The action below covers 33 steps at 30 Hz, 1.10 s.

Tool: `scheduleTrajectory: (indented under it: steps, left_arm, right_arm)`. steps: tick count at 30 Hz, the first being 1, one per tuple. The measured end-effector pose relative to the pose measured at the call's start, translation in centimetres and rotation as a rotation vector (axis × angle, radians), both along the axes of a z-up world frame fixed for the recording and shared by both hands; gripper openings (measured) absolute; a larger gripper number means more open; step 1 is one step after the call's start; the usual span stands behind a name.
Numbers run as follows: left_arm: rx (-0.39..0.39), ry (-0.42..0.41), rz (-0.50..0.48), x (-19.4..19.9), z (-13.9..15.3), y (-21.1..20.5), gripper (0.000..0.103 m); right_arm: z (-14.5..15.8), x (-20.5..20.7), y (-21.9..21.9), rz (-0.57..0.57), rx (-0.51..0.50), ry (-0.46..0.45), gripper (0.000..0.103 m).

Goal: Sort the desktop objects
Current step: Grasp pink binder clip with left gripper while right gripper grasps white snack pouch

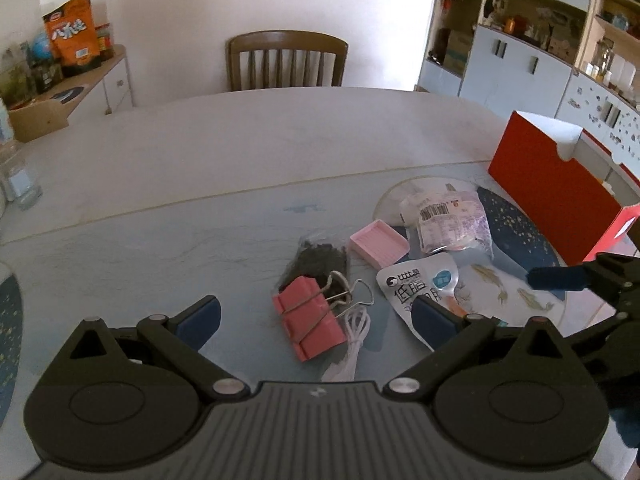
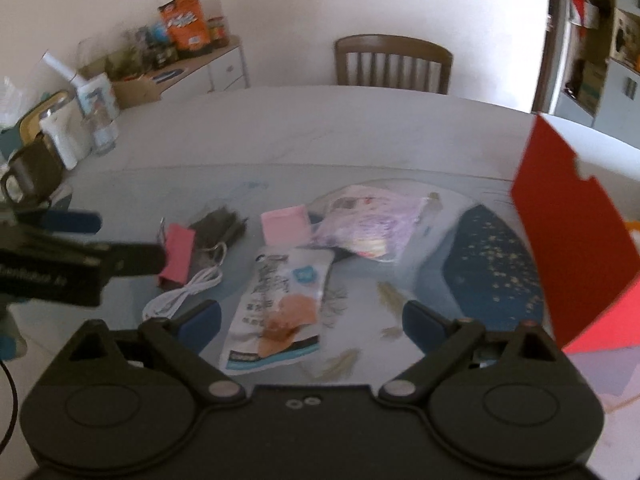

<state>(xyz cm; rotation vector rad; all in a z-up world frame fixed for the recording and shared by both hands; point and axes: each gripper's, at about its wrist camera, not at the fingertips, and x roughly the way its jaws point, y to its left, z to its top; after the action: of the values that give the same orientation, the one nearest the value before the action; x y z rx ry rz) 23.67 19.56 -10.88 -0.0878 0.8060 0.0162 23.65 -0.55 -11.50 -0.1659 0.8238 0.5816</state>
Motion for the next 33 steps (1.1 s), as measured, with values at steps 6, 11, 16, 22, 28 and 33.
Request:
scheduleTrajectory:
  steps: [6,11,16,22,28,33]
  left_arm:
    - [0.004,0.037,0.005,1.2,-1.2,0.0,0.097]
    - [-0.011,0.065,0.028,2.0,-2.0,0.6,0.091]
    - [-0.033,0.078,0.050,2.4,-2.4,1.2,0.078]
    - [-0.054,0.108,0.067,2.5,-3.0,1.6,0.070]
    - [-0.070,0.120,0.069,2.7,-3.2,1.9,0.059]
    - [-0.089,0.125,0.063,2.8,-3.3,2.0,0.053]
  right_arm:
    - [-1.2,0.4,1.7,0.037,-0.012,0.015,0.096]
    - [-2.0,0.9,2.5,0.048,-0.023,0.028,0.095]
    - [-2.6,1.4,3.0,0.055,-0.037,0.036,0.091]
    - [-3.1,1.9,3.3,0.056,-0.047,0.040,0.088]
    - [-3.5,2.2,3.8,0.065,-0.055,0.037,0.086]
    - [-3.5,2.4,4.2,0.068,-0.069,0.019,0.079]
